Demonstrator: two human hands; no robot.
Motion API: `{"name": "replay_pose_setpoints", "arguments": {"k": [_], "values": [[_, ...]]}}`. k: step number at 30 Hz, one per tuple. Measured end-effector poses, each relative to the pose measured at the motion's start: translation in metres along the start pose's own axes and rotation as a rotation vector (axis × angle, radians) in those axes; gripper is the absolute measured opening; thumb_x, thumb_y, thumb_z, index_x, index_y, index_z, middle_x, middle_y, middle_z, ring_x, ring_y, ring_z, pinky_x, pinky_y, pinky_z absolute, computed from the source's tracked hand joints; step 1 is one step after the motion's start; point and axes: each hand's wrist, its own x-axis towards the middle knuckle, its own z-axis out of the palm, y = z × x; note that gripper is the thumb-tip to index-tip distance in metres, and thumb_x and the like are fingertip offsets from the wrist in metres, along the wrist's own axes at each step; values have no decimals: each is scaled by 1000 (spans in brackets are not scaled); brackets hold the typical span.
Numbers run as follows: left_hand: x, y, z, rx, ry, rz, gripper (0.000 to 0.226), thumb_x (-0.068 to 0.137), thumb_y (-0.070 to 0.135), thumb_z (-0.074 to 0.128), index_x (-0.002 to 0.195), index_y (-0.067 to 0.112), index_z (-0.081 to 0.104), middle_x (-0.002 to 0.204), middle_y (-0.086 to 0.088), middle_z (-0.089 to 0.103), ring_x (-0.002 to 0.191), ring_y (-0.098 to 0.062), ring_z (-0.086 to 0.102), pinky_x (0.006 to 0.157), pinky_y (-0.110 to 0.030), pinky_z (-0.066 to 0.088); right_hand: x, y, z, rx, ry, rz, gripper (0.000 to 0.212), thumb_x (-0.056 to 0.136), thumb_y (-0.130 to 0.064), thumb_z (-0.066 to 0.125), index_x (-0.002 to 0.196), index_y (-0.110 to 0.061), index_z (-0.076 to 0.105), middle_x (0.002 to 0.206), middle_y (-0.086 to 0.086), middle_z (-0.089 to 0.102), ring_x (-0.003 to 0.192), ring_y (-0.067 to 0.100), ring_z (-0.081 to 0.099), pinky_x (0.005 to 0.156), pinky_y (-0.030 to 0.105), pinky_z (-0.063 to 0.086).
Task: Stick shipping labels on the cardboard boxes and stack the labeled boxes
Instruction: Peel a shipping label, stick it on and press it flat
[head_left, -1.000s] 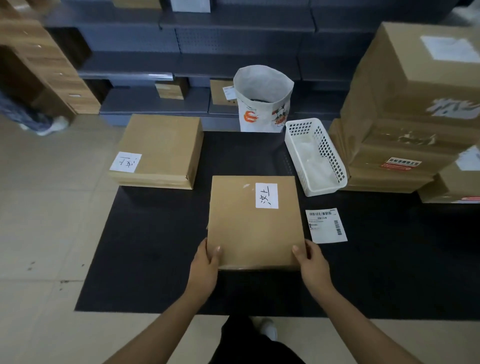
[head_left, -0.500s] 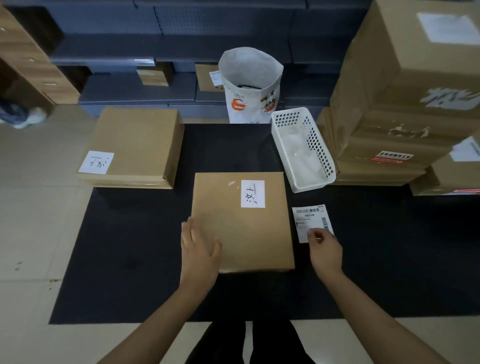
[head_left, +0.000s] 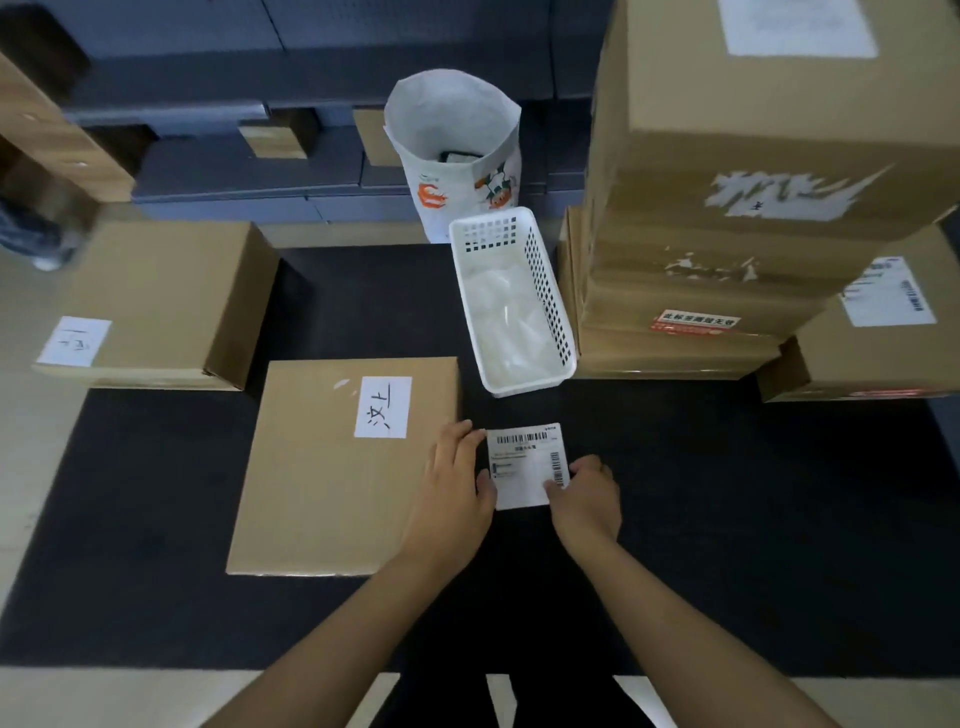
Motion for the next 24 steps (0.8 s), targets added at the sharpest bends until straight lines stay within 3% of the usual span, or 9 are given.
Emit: {"name": "replay_pose_setpoints", "arguments": {"k": [5, 10, 12, 14, 18, 22, 24], "values": [[-2, 11, 16, 47, -82, -52, 44, 92, 11, 51, 136, 11, 45, 142, 1, 37, 139, -14, 28, 113, -24, 23, 5, 9, -11, 27, -36, 24, 15, 87, -26, 66, 89, -23, 52, 97, -2, 61, 81, 11, 57, 66, 29, 47], [3, 11, 18, 57, -109, -50, 41, 91, 10, 51, 132, 10, 49, 136, -3, 43, 128, -18, 41, 109, -27, 34, -3, 4, -38, 195, -110, 23, 9, 91, -29, 63, 86, -25, 56, 91, -6, 61, 80, 7, 58, 59, 19, 39], [4, 15, 15, 4, -81, -47, 34, 91, 11, 52, 126, 12, 52, 130, 0, 46, 120, -16, 47, 102, -25, 39, -12, -2, -54, 337, -137, 5, 8, 92, -28, 62, 90, -24, 56, 91, -7, 60, 79, 1, 56, 60, 15, 39], [3, 21, 9, -55, -17, -20, 31, 92, 12, 54, 123, 16, 53, 127, 5, 47, 116, -9, 46, 99, -21, 39, -21, -10, -66, 488, -141, -40, 8, 91, -26, 64, 93, -20, 58, 97, -5, 64, 84, 4, 61, 68, 18, 48], [-4, 37, -12, -55, 142, 142, 36, 92, 29, 53, 127, 22, 54, 134, 9, 46, 124, -1, 37, 105, -18, 29, -48, -42, -78, 688, -218, -120, 9, 90, -22, 65, 97, -18, 61, 98, -2, 70, 85, 9, 68, 71, 22, 56], [-3, 39, -43, -77, 154, 200, 39, 90, 30, 48, 127, 23, 57, 131, 10, 55, 124, -5, 47, 106, -24, 36, -72, -85, -77, 811, -374, -183, 13, 94, -21, 60, 101, -11, 65, 91, 1, 72, 78, 10, 71, 62, 16, 53], [-7, 33, -64, -142, 179, 131, 36, 92, 24, 54, 129, 24, 57, 126, 13, 57, 116, 0, 50, 101, -15, 38, -82, -100, -72, 971, -514, -167, 20, 97, -19, 54, 108, -5, 64, 96, 8, 73, 82, 14, 70, 68, 20, 56]]}}
